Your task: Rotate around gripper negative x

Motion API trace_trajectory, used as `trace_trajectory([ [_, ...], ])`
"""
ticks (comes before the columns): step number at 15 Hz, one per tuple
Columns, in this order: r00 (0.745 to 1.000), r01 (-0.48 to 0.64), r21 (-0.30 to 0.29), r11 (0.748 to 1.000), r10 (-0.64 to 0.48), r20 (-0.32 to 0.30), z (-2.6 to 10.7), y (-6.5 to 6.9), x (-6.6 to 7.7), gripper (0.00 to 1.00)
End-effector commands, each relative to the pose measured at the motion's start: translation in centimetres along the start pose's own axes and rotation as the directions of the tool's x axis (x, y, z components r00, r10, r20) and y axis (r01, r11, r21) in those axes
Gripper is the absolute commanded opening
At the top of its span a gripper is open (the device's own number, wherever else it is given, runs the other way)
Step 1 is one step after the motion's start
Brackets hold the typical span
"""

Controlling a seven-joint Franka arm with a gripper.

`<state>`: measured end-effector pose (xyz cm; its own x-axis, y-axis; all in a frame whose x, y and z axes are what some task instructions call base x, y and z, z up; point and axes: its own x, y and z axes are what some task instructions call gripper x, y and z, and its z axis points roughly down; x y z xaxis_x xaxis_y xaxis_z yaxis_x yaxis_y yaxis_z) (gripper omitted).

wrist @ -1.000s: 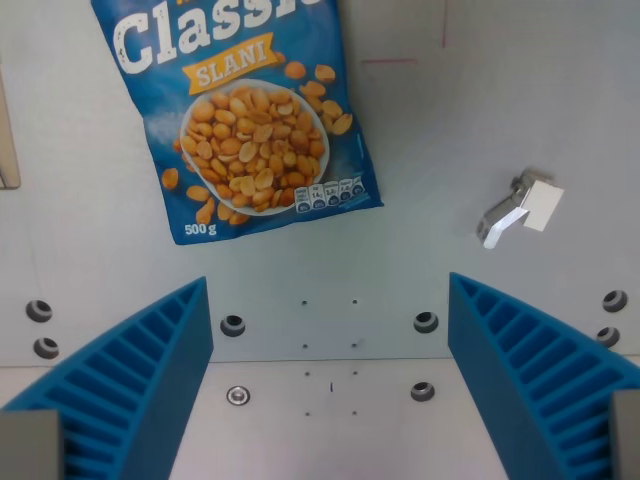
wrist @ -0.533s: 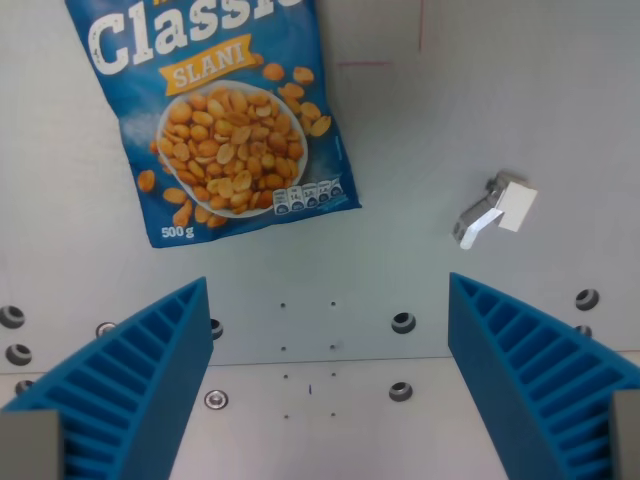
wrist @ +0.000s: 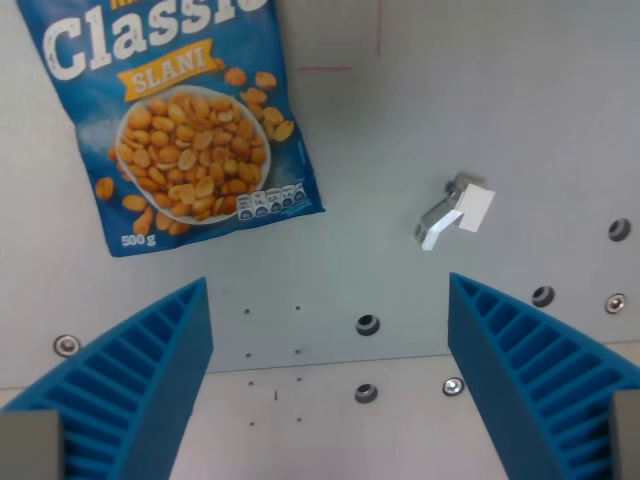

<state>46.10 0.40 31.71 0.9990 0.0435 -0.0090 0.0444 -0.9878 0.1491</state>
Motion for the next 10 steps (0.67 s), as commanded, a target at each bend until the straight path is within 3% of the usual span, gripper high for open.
trace_trajectory([
  [1,1.0,-0.022,-0.235,0.972,0.022,0.001,-0.3,-0.26,-0.12,1.0],
  [10,1.0,-0.021,-0.35,0.936,0.022,0.001,-0.3,-0.26,-0.12,1.0],
])
